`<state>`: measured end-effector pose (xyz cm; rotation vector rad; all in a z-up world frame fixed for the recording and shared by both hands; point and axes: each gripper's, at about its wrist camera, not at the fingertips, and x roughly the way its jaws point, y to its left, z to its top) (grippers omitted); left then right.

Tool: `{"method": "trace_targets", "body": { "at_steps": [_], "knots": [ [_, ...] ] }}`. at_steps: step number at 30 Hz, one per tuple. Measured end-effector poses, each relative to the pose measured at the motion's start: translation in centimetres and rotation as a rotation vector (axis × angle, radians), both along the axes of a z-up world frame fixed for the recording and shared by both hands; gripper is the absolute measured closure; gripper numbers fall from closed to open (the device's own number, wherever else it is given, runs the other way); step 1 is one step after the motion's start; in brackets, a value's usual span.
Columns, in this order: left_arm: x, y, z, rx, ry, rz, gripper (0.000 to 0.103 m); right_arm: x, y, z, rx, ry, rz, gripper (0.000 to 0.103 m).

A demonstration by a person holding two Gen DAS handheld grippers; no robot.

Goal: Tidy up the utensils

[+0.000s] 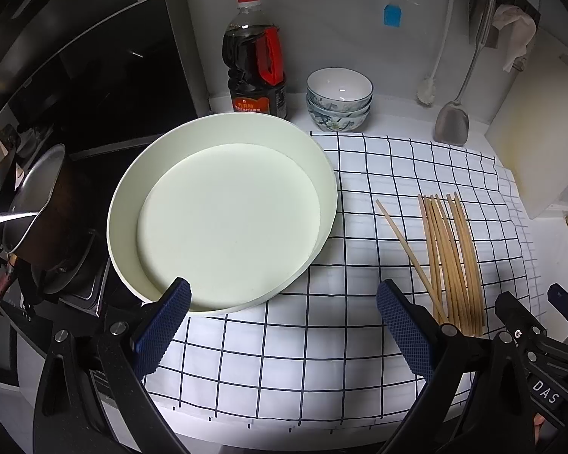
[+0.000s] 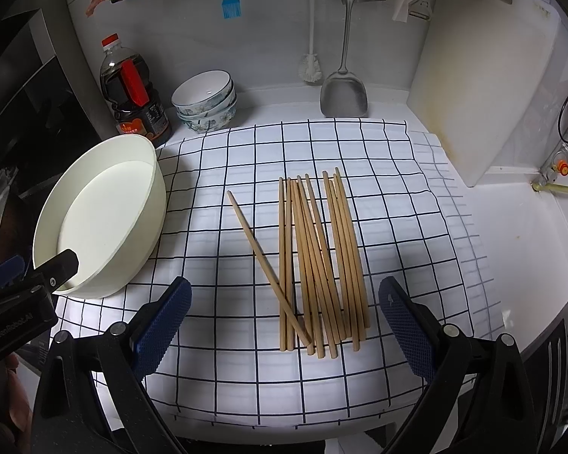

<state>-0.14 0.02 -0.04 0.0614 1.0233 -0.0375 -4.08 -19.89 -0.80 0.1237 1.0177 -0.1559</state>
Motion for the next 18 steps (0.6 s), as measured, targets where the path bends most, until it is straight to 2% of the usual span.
{"method": "trace_targets", "body": {
  "at_steps": [18],
  "knots": [
    [0.02,0.05,-0.01,-0.001,0.000,0.000,0.006,-0.12,-0.03,-0.19,0.003,-0.001,0.000,0.008]
  ]
}}
